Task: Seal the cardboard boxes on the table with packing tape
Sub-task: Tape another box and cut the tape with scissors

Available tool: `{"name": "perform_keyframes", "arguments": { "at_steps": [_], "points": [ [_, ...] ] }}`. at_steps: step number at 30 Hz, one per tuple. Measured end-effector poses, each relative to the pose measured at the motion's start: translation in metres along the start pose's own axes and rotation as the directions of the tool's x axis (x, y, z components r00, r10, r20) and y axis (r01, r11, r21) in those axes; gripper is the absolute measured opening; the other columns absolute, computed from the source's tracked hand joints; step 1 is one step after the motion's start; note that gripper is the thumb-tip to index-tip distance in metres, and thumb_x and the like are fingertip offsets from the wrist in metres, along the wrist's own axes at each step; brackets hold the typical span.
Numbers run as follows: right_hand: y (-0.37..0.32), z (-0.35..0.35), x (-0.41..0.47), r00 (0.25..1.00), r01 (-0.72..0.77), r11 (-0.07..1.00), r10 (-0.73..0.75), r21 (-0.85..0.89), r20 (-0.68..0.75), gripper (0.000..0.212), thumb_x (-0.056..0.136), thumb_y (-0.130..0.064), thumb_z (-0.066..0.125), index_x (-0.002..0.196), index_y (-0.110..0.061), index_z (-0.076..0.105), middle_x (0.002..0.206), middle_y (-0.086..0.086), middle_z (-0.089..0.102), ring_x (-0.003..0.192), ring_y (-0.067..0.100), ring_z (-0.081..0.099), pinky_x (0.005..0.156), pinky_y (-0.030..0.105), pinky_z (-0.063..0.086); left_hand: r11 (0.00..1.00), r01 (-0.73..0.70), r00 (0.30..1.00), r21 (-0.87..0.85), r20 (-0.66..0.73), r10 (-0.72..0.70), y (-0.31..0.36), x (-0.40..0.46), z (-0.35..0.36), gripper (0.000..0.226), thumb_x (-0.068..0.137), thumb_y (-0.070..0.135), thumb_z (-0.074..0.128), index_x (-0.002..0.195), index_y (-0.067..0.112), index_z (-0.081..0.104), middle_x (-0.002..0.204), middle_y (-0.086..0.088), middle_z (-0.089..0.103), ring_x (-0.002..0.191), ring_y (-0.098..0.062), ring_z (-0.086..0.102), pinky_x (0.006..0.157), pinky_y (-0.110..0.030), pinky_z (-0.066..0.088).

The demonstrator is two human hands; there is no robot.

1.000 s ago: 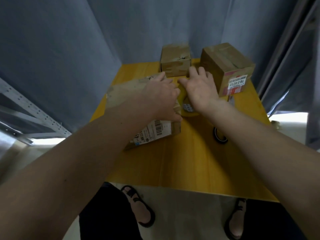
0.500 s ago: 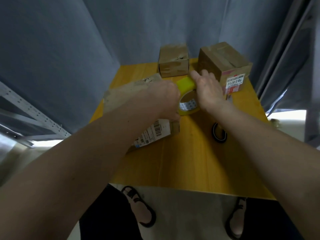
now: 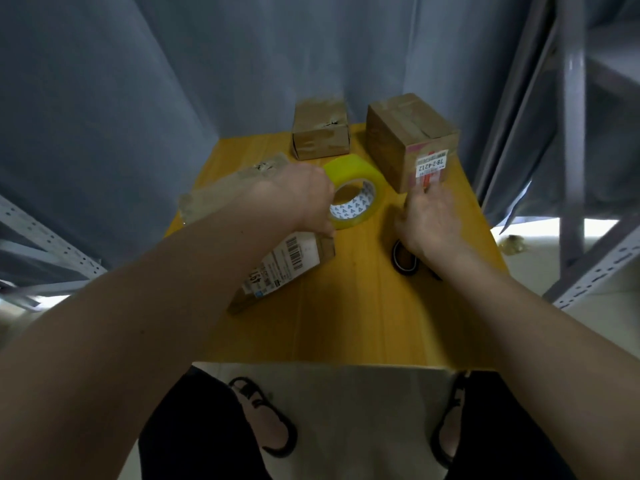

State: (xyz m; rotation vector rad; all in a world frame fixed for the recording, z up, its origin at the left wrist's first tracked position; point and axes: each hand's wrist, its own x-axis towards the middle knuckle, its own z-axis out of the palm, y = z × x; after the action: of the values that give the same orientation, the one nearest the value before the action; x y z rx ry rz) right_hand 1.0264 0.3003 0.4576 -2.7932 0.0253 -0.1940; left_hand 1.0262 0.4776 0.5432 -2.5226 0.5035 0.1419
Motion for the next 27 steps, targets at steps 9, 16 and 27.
{"name": "perform_keyframes", "arguments": {
  "at_steps": [9,16,27],
  "points": [
    [0.004,-0.006,-0.019,0.961,-0.095,0.984,0.131,-0.152,0.245,0.074,0.091,-0.01,0.057,0.151,-0.005,0.014,0.135,0.019,0.037,0.121,0.035,0.046,0.097,0.037,0.042,0.948,0.077,0.962,-0.308,-0.226,-0.152,0.005,-0.022,0.018,0.058,0.084,0.07,0.049,0.089,0.013,0.056,0.092,-0.004,0.05,0.086,-0.016,0.042,0.073,-0.03,0.033],
    [0.01,-0.023,-0.024,0.934,-0.083,0.989,0.121,-0.125,0.335,0.069,0.087,-0.012,0.065,0.147,-0.01,0.03,0.119,0.009,0.055,0.106,0.029,0.057,0.074,0.033,0.045,0.661,0.013,0.825,-0.751,-0.365,-0.432,0.015,-0.036,0.024,0.021,0.093,0.034,0.061,0.084,0.02,0.046,0.092,0.001,0.054,0.087,-0.016,0.05,0.072,-0.028,0.037],
    [0.018,-0.032,-0.055,0.703,-0.7,0.252,0.076,0.668,0.707,0.018,0.084,-0.013,0.071,0.077,-0.003,0.058,0.078,0.014,0.057,0.066,0.027,0.058,0.054,0.034,0.055,0.523,-0.049,0.788,-0.851,-0.355,-0.503,0.018,-0.058,0.026,0.032,0.089,0.033,0.065,0.07,0.024,0.041,0.098,-0.002,0.056,0.095,-0.02,0.054,0.086,-0.04,0.049]
  ]
}}
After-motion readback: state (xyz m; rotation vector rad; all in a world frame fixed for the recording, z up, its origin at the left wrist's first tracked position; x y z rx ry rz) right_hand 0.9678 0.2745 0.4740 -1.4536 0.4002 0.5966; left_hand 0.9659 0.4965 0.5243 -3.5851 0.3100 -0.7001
